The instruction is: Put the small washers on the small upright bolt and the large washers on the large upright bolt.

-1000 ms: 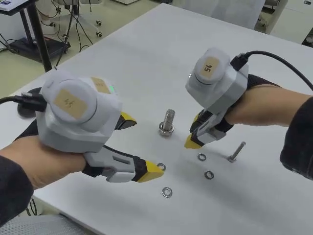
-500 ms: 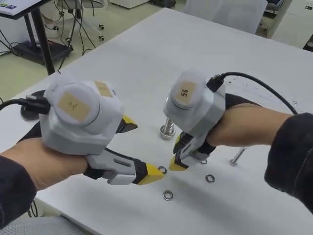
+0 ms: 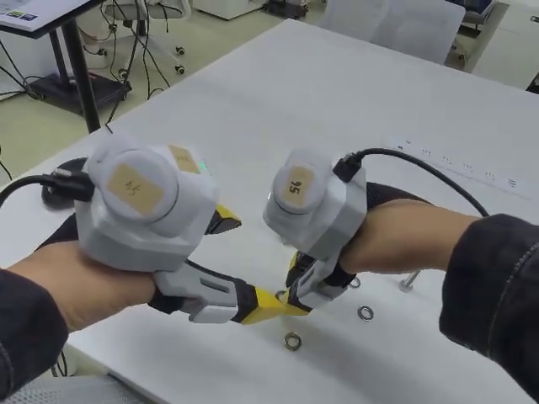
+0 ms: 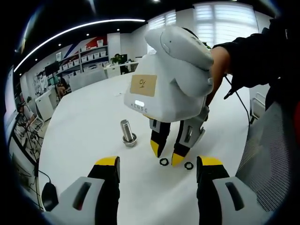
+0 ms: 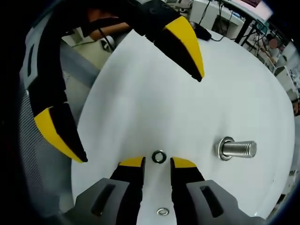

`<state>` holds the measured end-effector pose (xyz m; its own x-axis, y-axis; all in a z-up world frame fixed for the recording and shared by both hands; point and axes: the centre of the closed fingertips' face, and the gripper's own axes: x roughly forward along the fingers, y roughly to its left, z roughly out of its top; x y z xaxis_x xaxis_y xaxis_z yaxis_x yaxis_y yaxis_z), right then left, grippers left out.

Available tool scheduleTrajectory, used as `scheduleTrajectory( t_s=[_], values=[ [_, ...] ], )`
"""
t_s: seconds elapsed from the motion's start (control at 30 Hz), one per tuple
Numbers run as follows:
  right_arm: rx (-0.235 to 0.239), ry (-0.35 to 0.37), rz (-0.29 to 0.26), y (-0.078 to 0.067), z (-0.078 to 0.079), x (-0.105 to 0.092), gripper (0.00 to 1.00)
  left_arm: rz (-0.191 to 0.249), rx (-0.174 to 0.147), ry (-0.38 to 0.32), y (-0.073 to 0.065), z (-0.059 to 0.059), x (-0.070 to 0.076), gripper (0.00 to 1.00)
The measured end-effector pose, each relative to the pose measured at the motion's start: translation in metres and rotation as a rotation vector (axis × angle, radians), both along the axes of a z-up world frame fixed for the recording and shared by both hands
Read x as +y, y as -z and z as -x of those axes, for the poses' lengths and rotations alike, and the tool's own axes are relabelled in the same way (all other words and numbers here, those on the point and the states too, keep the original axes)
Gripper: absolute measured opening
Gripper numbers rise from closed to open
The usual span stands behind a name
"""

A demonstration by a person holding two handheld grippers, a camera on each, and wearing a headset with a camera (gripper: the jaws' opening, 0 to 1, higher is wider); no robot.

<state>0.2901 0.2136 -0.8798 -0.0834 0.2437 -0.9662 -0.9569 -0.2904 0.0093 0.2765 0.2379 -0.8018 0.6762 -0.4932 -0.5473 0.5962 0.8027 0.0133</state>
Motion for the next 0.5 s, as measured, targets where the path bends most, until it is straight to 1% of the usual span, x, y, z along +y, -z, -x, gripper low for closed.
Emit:
scheduleTrajectory(
  t_s=[0.23, 0.5],
  values=[
    [-0.003, 0.0, 0.005, 0.0012, 0.0007, -0.001, 0.21, 0.002, -0.001, 0.001, -0.0008, 0.0005, -0.0002, 0.65],
    [-0.026, -0.018, 0.006, 0.0015, 0.0018, -0.0002, 0.2, 0.004, -0.004, -0.001, -0.002, 0.0011, -0.0001, 0.65]
  ],
)
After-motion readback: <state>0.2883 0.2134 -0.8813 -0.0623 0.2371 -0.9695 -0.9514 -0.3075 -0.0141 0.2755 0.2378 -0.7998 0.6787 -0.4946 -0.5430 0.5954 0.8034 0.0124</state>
